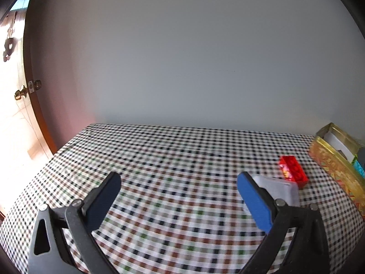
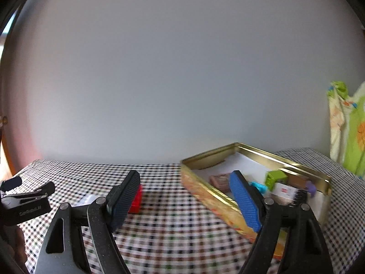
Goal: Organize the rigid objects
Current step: 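Grasp the red toy brick with the right tool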
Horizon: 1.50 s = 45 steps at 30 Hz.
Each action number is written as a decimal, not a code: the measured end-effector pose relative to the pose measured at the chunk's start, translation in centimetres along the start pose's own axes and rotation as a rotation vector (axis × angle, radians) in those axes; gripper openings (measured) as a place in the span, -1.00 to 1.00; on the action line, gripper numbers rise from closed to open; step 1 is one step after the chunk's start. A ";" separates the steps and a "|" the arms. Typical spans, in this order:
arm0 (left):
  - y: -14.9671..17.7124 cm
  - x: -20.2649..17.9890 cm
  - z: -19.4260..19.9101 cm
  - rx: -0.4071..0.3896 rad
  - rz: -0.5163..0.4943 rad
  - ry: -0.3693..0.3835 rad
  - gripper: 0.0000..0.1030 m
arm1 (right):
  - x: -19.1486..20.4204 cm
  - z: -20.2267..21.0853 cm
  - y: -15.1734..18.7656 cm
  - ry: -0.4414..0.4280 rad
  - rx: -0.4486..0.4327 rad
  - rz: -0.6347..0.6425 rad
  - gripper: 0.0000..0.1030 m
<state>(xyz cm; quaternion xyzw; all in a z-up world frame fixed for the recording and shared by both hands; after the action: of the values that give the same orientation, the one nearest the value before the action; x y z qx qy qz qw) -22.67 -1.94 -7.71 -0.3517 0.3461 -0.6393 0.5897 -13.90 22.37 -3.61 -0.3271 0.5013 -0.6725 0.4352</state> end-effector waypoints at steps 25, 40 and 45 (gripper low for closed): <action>0.2 1.5 -2.2 0.056 0.011 -0.056 0.99 | 6.9 -14.1 6.3 -0.174 0.587 0.021 0.00; 0.3 0.9 -3.0 0.075 0.004 -0.047 0.99 | 6.6 -13.2 6.9 -0.215 0.586 0.090 -0.34; 0.5 1.3 -4.0 0.089 0.001 -0.049 0.99 | 6.6 -11.5 7.5 -0.234 0.599 0.110 -0.34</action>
<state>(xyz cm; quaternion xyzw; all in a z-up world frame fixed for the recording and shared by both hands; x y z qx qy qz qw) -25.94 -3.19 -10.16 -0.3404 0.3030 -0.6451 0.6134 -24.71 19.91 -14.05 -0.2321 0.2445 -0.7236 0.6024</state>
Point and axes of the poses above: each gripper's, at about its wrist camera, not at the fingertips, and z roughly against the way its jaws point, x to its left, y to its underside, the point moved 8 cm from there along -z, roughly the way its jaws point
